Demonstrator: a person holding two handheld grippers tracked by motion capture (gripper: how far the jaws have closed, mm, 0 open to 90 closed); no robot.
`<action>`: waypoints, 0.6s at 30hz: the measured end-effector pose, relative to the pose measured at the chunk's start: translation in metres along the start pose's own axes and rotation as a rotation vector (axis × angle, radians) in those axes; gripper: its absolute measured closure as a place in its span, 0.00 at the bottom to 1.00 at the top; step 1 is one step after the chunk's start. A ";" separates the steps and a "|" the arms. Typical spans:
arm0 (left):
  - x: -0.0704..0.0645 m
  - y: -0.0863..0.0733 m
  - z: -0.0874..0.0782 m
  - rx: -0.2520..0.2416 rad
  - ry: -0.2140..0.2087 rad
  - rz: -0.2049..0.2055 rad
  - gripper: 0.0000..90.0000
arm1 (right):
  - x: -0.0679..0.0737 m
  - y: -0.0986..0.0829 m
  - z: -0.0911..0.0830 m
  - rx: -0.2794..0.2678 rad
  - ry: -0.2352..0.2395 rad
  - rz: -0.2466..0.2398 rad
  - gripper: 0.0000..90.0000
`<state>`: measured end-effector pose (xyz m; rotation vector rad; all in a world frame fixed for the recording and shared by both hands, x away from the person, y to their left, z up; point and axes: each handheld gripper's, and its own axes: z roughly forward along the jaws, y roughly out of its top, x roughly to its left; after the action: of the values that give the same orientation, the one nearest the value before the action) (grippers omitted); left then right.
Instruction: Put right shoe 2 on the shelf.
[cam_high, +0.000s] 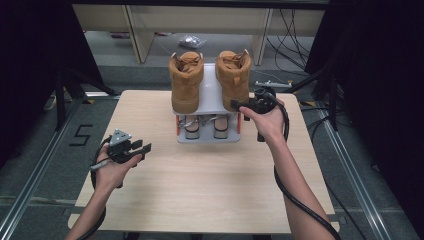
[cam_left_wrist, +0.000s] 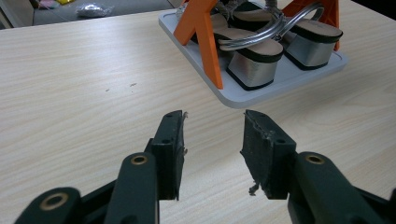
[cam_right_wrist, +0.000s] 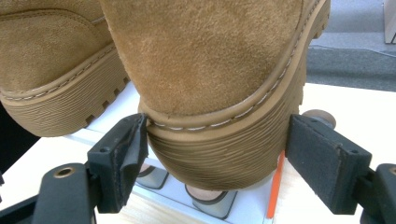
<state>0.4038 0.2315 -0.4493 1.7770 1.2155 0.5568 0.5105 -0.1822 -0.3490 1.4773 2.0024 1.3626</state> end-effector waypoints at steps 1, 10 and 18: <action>0.000 0.000 0.000 -0.001 0.000 -0.001 0.64 | 0.000 0.001 0.001 0.001 0.002 -0.008 0.25; 0.003 -0.003 -0.001 0.000 0.002 -0.009 0.64 | 0.000 0.006 0.011 0.013 0.000 -0.033 0.25; 0.001 -0.003 0.001 0.002 0.000 -0.006 0.64 | 0.002 0.010 0.014 0.030 0.002 -0.029 0.25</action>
<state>0.4037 0.2323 -0.4522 1.7742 1.2211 0.5524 0.5251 -0.1733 -0.3475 1.4547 2.0461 1.3282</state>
